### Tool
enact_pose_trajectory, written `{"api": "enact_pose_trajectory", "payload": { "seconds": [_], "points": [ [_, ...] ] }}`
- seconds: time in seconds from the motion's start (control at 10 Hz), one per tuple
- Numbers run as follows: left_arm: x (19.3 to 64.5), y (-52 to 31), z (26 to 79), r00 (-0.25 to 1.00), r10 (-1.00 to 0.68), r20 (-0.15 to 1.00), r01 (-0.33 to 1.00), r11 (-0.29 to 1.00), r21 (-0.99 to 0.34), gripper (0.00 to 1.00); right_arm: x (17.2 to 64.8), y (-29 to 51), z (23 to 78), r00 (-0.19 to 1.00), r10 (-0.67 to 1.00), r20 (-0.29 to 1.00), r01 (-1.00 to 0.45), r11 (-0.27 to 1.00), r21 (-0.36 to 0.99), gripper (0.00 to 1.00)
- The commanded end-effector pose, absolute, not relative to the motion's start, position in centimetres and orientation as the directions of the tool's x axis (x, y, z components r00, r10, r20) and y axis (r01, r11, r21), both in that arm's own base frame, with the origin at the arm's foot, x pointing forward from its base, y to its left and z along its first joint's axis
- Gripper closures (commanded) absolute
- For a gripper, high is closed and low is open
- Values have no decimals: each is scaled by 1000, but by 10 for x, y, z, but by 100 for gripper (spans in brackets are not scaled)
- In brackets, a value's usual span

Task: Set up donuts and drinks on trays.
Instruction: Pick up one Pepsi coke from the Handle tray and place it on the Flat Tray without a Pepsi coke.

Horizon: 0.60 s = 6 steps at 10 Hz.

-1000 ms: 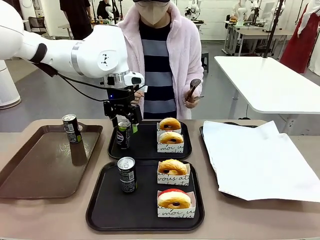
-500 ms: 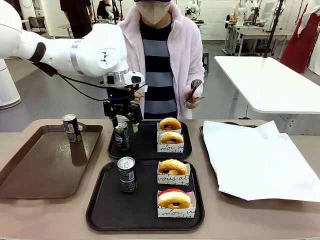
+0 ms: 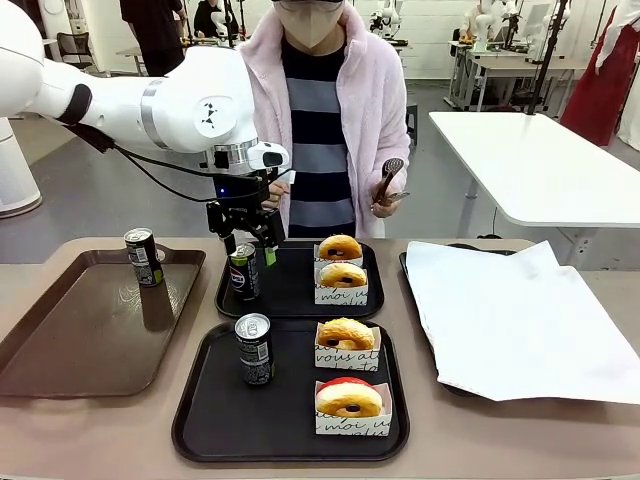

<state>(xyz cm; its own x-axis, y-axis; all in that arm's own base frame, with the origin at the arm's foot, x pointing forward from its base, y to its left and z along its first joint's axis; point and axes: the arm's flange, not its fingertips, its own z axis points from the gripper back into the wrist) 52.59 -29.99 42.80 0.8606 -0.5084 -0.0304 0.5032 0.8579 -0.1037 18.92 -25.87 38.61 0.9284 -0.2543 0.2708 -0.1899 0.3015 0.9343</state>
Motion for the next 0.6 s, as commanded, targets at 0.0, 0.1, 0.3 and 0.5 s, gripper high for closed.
{"api": "enact_pose_trajectory", "payload": {
  "seconds": [0.0,0.1,0.3,0.5],
  "points": [
    [527,-300,428,859,-511,-22,508,857,-93,0,188,-260,387,924,-253,287,-209,296,932,0],
    [527,-300,428,859,-511,-22,508,857,-93,0,188,-260,387,924,-253,287,-209,296,932,0],
    [526,-300,428,860,-509,-30,504,858,-102,0,188,-260,387,924,-253,287,-209,296,932,0],
    [501,-257,467,904,-427,14,424,892,-157,0,188,-260,387,924,-253,287,-209,296,932,0]
  ]
}}
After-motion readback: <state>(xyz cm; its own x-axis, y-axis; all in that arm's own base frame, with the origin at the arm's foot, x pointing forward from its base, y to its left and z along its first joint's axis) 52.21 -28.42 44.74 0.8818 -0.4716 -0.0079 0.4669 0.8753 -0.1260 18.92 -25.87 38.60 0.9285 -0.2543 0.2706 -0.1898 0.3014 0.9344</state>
